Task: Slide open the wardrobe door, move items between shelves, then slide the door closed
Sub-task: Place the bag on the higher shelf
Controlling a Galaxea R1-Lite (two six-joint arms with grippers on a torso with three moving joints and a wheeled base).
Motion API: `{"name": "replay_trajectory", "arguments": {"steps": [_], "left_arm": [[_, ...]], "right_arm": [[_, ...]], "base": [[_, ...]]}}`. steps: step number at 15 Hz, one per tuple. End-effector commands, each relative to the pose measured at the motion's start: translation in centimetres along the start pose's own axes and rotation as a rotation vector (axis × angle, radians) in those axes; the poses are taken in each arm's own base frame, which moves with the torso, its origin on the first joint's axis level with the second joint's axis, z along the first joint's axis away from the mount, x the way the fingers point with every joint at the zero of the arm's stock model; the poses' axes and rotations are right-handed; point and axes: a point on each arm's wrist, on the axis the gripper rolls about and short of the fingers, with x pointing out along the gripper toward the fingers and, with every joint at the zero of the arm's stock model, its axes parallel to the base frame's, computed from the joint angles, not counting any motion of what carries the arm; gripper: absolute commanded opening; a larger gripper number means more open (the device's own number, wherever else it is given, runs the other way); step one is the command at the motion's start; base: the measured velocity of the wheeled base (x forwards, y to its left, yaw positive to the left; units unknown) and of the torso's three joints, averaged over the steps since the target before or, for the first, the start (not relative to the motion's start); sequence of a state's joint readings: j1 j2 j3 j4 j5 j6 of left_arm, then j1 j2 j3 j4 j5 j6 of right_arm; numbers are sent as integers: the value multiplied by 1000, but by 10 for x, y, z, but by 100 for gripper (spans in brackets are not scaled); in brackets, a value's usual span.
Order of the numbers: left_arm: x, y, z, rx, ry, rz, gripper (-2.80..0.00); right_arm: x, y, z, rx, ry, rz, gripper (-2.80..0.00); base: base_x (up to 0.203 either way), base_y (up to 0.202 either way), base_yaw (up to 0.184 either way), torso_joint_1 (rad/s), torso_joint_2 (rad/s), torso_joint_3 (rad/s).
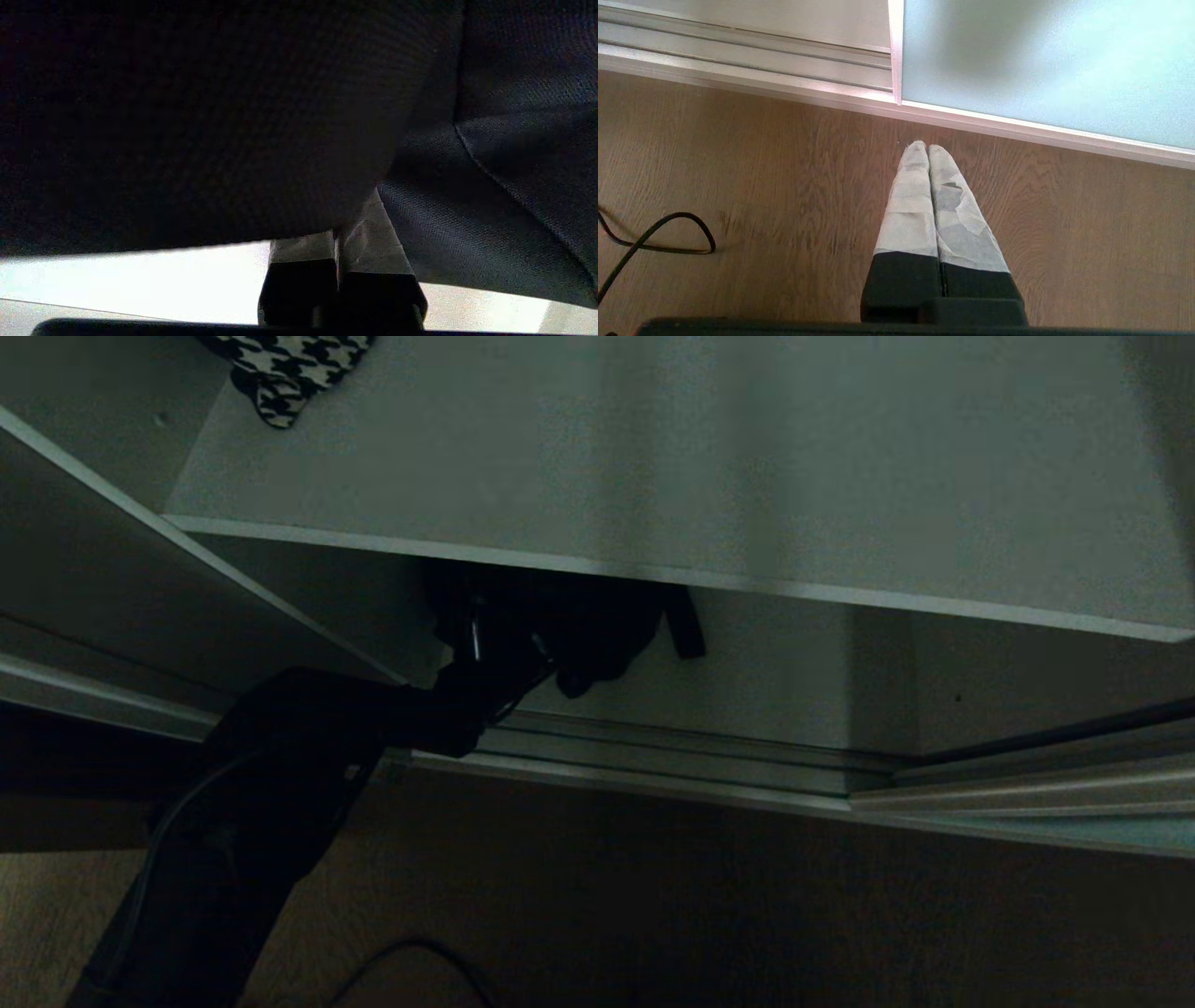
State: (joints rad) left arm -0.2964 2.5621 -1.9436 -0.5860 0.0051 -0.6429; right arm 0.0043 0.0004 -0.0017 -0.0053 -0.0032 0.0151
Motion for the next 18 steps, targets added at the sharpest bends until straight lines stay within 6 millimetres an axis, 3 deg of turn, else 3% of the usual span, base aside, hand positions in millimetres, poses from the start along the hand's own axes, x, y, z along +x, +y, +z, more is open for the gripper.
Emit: {"name": "replay_trajectory", "arguments": {"steps": [1,5,9,14,18], "left_arm": [[-1,-6,-1,-1,-4,-10,-280],[-9,-28,10,-9,-12,-40,-280],[-39,-64,41,-10,35,-70,-280],[-82,-85,19,150,194,-51,-280],[-112,-109,29,190,192,-29,-280]], "right_arm": [[0,0,0,0,-3,1,-280],[0,0,0,0,-2,0,-280],[0,0,0,0,-1,0,-280],[0,0,0,0,-3,1,-280],[0,0,0,0,-2,1,-280]], "base": [[0,0,0,0,0,0],[0,0,0,0,0,0],[0,0,0,0,0,0],[0,0,0,0,0,0],[0,0,0,0,0,0]]}}
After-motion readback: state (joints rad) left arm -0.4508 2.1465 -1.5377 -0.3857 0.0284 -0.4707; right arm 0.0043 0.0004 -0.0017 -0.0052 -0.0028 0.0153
